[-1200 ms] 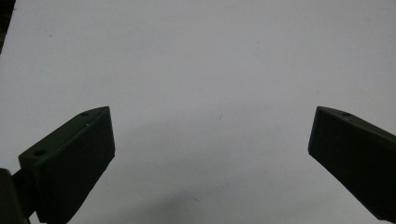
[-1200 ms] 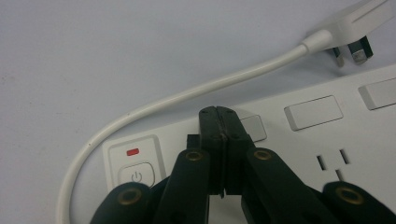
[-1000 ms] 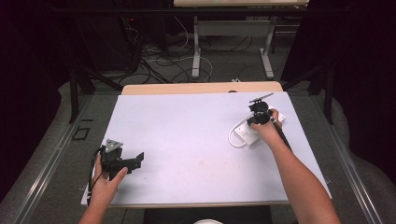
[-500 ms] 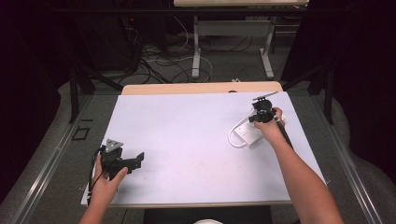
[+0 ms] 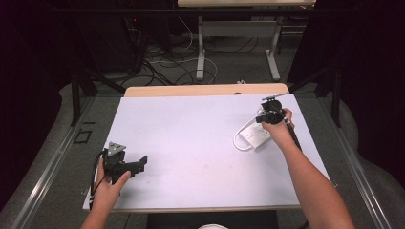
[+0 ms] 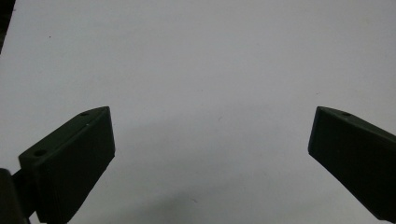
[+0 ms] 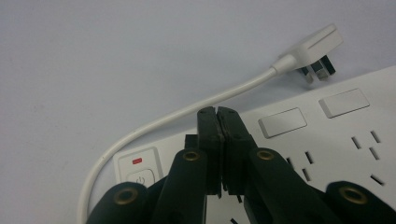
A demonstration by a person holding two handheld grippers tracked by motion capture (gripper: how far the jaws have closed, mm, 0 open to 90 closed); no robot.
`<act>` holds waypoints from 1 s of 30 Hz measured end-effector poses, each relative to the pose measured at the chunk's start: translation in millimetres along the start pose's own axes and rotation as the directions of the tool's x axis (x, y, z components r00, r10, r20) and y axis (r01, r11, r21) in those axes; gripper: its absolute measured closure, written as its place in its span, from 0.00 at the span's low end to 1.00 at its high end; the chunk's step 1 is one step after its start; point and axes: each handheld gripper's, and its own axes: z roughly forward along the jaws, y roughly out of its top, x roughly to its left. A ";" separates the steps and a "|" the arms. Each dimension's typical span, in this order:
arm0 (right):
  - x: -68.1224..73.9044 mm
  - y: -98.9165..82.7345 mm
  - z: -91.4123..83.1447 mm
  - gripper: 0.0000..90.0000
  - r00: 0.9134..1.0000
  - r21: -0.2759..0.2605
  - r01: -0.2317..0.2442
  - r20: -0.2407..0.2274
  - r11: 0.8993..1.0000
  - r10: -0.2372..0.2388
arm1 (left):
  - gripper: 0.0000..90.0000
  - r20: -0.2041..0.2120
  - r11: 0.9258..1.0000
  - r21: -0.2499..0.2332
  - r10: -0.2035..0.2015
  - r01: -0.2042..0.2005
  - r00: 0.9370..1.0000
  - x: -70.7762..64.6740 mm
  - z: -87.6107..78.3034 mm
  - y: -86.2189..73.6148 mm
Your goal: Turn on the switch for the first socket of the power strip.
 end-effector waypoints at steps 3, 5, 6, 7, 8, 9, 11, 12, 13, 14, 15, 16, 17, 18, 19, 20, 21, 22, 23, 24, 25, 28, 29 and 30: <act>0.1 0.3 -3.2 0.98 1.000 -0.009 -0.004 -0.005 1.000 0.004 | 0.00 0.000 1.000 0.000 0.000 0.000 1.000 0.1 0.0 0.0; 0.4 0.4 -6.0 0.98 1.000 -0.021 0.003 -0.014 1.000 -0.004 | 0.00 -0.001 1.000 0.000 0.000 0.000 1.000 0.1 -0.1 0.0; 0.7 0.4 -7.5 0.98 1.000 -0.021 0.004 -0.011 1.000 -0.004 | 0.00 -0.001 1.000 0.000 0.000 0.000 1.000 0.1 -0.1 0.1; 1.3 0.3 -9.0 0.98 1.000 -0.028 0.003 -0.016 1.000 -0.004 | 0.00 0.000 1.000 -0.002 0.000 0.000 1.000 0.1 -0.1 0.0; 1.4 0.4 -9.9 0.98 1.000 -0.029 0.006 -0.019 1.000 -0.006 | 0.00 -0.001 1.000 -0.002 0.000 0.000 1.000 0.0 -0.1 0.1; 2.2 0.4 -11.6 0.98 1.000 -0.036 0.008 -0.021 0.999 -0.009 | 0.00 -0.001 1.000 -0.002 0.001 -0.001 1.000 0.0 -0.1 0.1; 3.0 0.3 -14.3 0.98 0.999 -0.041 0.016 -0.028 0.999 -0.017 | 0.00 -0.001 1.000 -0.001 0.000 0.000 1.000 -0.2 0.0 0.0; 4.0 0.4 -15.8 0.98 0.999 -0.045 0.013 -0.030 0.999 -0.015 | 0.00 -0.001 1.000 -0.001 0.000 0.000 1.000 -0.3 0.1 -0.1; 4.8 0.4 -17.2 0.98 0.999 -0.048 0.013 -0.032 0.999 -0.014 | 0.00 -0.001 1.000 -0.001 0.003 -0.003 1.000 -0.3 0.1 0.0; 5.2 0.3 -18.6 0.98 0.999 -0.051 0.015 -0.034 0.999 -0.017 | 0.00 -0.001 1.000 -0.001 0.002 -0.002 1.000 -0.3 0.0 0.0; 5.6 0.1 -19.8 0.97 0.999 -0.053 0.019 -0.035 0.998 -0.021 | 0.00 -0.001 1.000 -0.002 0.002 -0.002 1.000 -0.3 0.0 0.1; 6.3 -0.1 -21.2 0.97 0.999 -0.054 0.018 -0.040 0.998 -0.021 | 0.00 -0.001 1.000 -0.002 0.001 -0.001 1.000 -0.2 -0.1 0.1; 6.7 -0.6 -22.6 0.97 0.999 -0.055 0.027 -0.037 0.998 -0.029 | 0.00 -0.001 1.000 -0.002 0.000 0.000 1.000 -0.1 -0.1 0.0; 7.7 -0.9 -23.7 0.97 0.999 -0.058 0.029 -0.040 0.998 -0.031 | 0.00 -0.001 1.000 -0.002 0.000 0.000 1.000 0.0 -0.1 0.0; 7.9 -1.3 -25.0 0.97 0.998 -0.059 0.042 -0.042 0.997 -0.045 | 0.00 -0.001 1.000 -0.002 0.000 0.000 1.000 0.0 -0.1 0.0; 9.5 -1.8 -26.6 0.97 0.998 -0.062 0.037 -0.045 0.997 -0.040 | 0.00 -0.001 1.000 -0.002 0.000 0.000 1.000 0.0 -0.1 0.0; 10.2 -2.3 -28.2 0.97 0.998 -0.063 0.047 -0.047 0.997 -0.050 | 0.00 -0.001 1.000 -0.002 0.000 0.000 1.000 -0.1 -0.1 0.1; 11.9 -2.6 -29.4 0.97 0.997 -0.068 0.046 -0.052 0.997 -0.050 | 0.00 -0.001 1.000 -0.002 0.000 0.000 1.000 -0.2 -0.1 0.1; 13.1 -3.2 -31.1 0.96 0.997 -0.069 0.050 -0.054 0.996 -0.054 | 0.00 0.000 1.000 -0.002 0.001 -0.001 1.000 -0.2 -0.2 0.1; 13.8 -4.0 -33.0 0.96 0.996 -0.069 0.060 -0.056 0.996 -0.064 | 0.00 0.000 1.000 -0.001 0.001 -0.001 1.000 -0.3 -0.2 0.1; 15.3 -4.5 -34.3 0.96 0.996 -0.070 0.061 -0.060 0.996 -0.065 | 0.00 0.000 1.000 -0.002 0.002 -0.002 1.000 -0.3 -0.2 0.1; 18.1 -6.8 -38.8 0.96 0.994 -0.072 0.079 -0.066 0.994 -0.084 | 0.00 -0.001 1.000 -0.003 0.001 -0.001 1.000 -0.3 -0.4 0.2; 19.4 -7.5 -40.2 0.96 0.994 -0.074 0.081 -0.069 0.994 -0.086 | 0.00 -0.001 1.000 -0.004 0.001 -0.001 1.000 -0.3 -0.4 0.2; 20.5 -8.3 -41.9 0.96 0.994 -0.075 0.082 -0.070 0.994 -0.087 | 0.00 -0.001 1.000 -0.003 0.001 -0.001 1.000 -0.2 -0.5 0.2</act>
